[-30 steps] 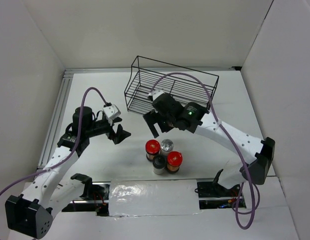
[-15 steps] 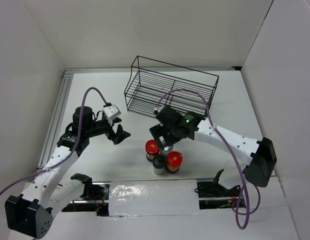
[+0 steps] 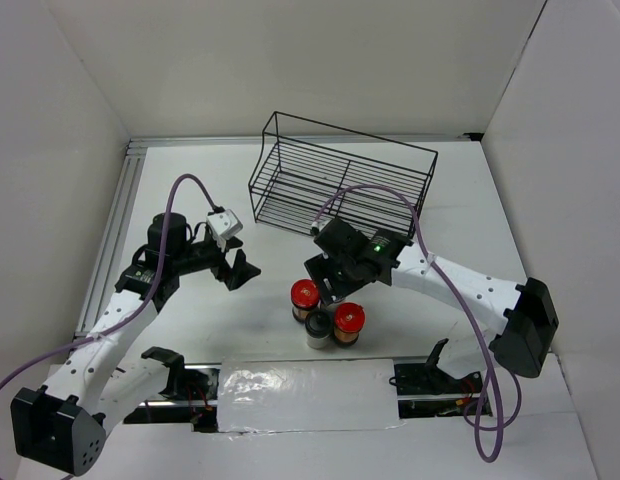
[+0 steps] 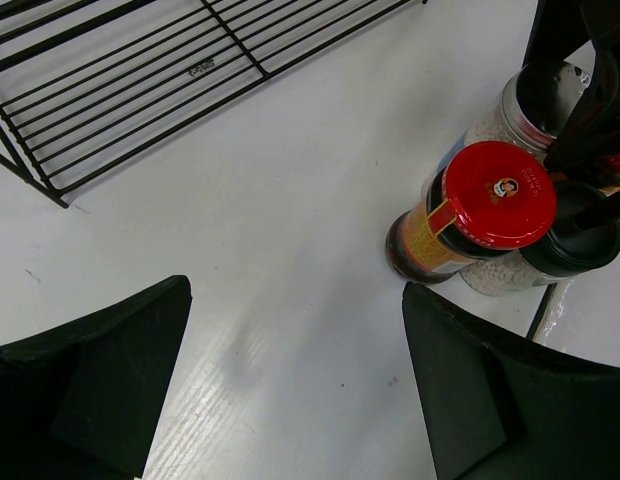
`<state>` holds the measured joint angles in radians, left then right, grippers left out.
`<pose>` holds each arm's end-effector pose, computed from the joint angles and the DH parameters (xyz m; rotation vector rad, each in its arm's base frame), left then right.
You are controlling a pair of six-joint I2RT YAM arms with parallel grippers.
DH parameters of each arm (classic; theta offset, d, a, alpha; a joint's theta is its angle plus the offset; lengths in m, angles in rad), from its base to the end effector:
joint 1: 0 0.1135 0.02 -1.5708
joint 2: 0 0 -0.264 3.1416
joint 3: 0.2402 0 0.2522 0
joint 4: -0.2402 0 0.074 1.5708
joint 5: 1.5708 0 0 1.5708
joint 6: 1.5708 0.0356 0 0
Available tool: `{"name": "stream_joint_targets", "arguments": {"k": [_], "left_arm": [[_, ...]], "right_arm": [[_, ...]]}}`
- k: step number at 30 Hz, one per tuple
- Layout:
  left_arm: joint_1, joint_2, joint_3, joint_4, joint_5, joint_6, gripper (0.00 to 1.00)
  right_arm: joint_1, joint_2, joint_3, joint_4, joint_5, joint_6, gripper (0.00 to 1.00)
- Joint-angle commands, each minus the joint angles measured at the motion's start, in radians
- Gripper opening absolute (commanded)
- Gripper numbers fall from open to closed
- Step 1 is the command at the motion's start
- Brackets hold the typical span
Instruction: Organize the condiment bottles
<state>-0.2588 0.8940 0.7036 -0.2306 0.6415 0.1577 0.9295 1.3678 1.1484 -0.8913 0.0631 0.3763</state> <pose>0.1880 -0.0718 0.2900 0.8032 1.7972 -0.7015 0.1619 0.2131 0.2792 -0.7236 2.6229 0.3189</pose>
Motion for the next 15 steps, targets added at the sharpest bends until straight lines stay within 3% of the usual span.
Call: {"name": "stream_joint_targets", "arguments": {"k": [1, 5, 8, 9, 11, 12, 15], "left_arm": [[-0.003, -0.010, 0.039, 0.002, 0.003, 0.009, 0.99], [-0.002, -0.012, 0.037, -0.004, 0.000, 0.013, 0.99], [-0.003, -0.015, 0.037, -0.012, -0.009, 0.022, 0.99], [-0.003, -0.015, 0.037, -0.013, -0.017, 0.023, 0.99], [-0.003, -0.015, 0.039, -0.016, -0.020, 0.029, 0.99], [-0.002, -0.017, 0.040, -0.018, -0.023, 0.031, 0.99], [-0.003, -0.021, 0.039, -0.013, -0.020, 0.025, 0.99]], "right_arm": [[0.008, -0.027, 0.002, 0.054, 0.001, 0.004, 0.79], [0.019, -0.009, 0.004, 0.083, -0.016, -0.008, 0.74], [0.022, 0.014, 0.016, 0.080, -0.016, -0.017, 0.60], [0.023, 0.020, 0.022, 0.068, -0.011, -0.020, 0.47], [0.026, 0.028, 0.048, 0.052, -0.003, -0.028, 0.33], [0.026, 0.028, 0.068, 0.037, 0.010, -0.031, 0.20], [0.011, 0.025, 0.109, -0.003, 0.049, -0.043, 0.02]]}}
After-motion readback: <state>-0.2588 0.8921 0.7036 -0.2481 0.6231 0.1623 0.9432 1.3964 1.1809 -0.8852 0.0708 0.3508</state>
